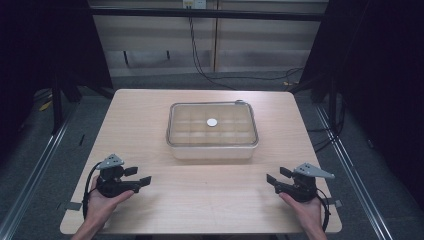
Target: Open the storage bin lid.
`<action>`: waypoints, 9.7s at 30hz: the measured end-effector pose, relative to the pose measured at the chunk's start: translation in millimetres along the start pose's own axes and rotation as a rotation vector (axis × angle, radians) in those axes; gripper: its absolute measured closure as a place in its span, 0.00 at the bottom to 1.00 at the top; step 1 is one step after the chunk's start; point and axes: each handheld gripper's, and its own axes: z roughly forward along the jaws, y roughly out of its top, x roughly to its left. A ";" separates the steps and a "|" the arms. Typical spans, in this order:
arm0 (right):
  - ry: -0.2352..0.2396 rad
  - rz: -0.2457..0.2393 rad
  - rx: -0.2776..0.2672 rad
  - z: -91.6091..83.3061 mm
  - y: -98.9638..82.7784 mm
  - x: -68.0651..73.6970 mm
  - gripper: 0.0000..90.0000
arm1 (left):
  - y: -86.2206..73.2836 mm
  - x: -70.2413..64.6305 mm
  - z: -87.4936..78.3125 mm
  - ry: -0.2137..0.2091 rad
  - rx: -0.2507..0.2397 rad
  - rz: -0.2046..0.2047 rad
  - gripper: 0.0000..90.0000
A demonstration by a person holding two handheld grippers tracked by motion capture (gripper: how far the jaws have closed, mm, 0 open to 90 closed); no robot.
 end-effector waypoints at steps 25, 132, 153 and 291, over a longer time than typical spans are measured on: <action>0.091 0.020 0.066 -4.1 22.6 5.0 0.36 | 13.1 -8.7 5.3 0.012 0.003 0.039 0.34; 0.105 0.024 0.163 142.0 134.3 -35.3 0.20 | 137.4 25.7 119.6 -0.011 0.058 0.007 0.19; 0.121 0.098 0.135 157.9 131.4 -33.0 0.13 | 140.8 28.1 123.7 -0.064 0.081 0.004 0.21; 0.229 0.199 -0.168 65.7 136.5 -34.1 0.78 | 132.3 10.0 57.1 -0.124 -0.201 0.059 0.84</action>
